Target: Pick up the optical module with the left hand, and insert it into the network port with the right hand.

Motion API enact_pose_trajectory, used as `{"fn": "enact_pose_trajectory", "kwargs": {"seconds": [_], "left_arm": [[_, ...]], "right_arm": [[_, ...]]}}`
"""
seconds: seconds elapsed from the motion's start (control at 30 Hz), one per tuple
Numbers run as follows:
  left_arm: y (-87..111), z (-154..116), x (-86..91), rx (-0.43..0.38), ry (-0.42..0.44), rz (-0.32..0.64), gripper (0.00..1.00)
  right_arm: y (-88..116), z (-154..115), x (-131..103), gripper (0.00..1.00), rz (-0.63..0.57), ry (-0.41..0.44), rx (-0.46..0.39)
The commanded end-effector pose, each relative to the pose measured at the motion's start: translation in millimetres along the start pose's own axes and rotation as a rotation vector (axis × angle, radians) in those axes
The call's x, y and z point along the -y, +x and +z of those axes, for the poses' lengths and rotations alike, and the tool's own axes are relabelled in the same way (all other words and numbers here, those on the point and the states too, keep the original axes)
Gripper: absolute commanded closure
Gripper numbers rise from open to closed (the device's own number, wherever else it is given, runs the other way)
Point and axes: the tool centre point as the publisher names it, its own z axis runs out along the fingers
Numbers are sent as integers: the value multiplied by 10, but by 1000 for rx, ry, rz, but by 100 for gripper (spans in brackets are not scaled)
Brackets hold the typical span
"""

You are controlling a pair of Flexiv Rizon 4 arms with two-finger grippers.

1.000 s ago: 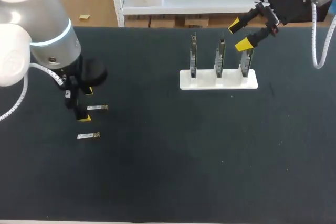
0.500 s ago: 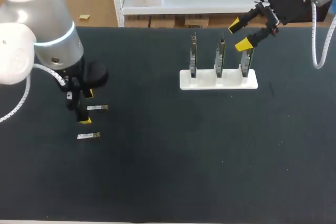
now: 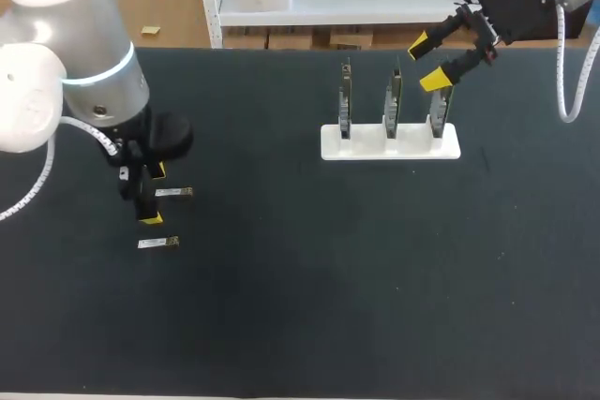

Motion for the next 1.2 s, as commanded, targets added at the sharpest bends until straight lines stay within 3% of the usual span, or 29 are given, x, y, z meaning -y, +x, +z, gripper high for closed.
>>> {"fn": "enact_pose_trajectory", "kwargs": {"seconds": [0.03,0.4,0.5,0.53,0.67,1.2], "left_arm": [[-1,29,-17,-6,6,1,0],[6,46,-14,-9,13,-6,0],[8,52,-11,-9,17,-6,62],[8,53,-10,-9,18,-7,58],[6,59,-11,-8,19,-6,100],[-11,40,-28,-7,16,-4,100]], "right_arm": [[-2,2,9,0,0,-1,0],[-2,2,9,0,0,-1,0],[-2,2,9,0,0,-1,0],[-2,2,9,0,0,-1,0],[-2,2,9,0,0,-1,0],[-2,2,9,0,0,-1,0]]}}
